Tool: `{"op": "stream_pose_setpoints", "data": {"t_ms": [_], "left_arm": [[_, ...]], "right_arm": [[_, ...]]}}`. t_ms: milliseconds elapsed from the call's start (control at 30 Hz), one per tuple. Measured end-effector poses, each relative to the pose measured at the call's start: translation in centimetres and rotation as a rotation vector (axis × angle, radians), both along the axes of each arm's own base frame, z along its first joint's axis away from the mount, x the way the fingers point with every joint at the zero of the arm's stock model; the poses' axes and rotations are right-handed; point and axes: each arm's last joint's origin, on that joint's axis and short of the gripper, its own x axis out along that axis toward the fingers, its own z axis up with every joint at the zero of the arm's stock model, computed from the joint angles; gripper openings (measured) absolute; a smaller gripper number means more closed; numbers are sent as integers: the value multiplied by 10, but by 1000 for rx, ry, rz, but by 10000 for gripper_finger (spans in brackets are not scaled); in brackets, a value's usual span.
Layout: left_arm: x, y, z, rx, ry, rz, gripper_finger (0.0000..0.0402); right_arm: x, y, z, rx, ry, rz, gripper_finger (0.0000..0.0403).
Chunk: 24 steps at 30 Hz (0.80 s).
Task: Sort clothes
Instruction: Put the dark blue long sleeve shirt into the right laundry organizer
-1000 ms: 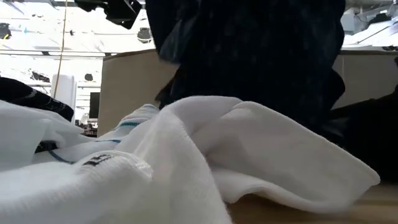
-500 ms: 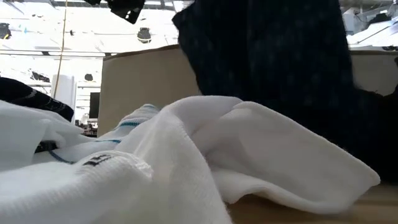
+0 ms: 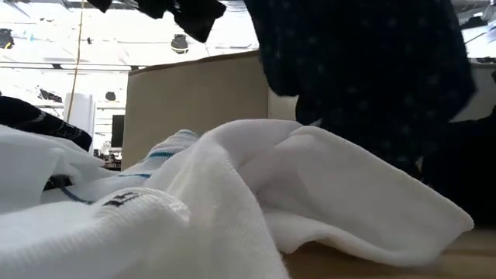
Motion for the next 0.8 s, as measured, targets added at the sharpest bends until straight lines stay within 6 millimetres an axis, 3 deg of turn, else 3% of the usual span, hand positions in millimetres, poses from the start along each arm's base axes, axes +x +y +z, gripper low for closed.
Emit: {"op": "stream_pose_setpoints", "data": {"t_ms": [167,400,600,800], "left_arm": [[15,-3,-3,-53,-81,7,224],[34,-11,-10,-228,-145,-144,227],[49,-12,-22,-322,-172,-94,263],[61,-9,-34,-341,-222,64,306]], "right_arm": [[-2,-2,18,-50,-17,-20,32],[-4,-7,33,-103,5,-113,32],[-4,-9,32,-112,24,-138,32],[-4,-9,32,-111,22,-137,33]]}}
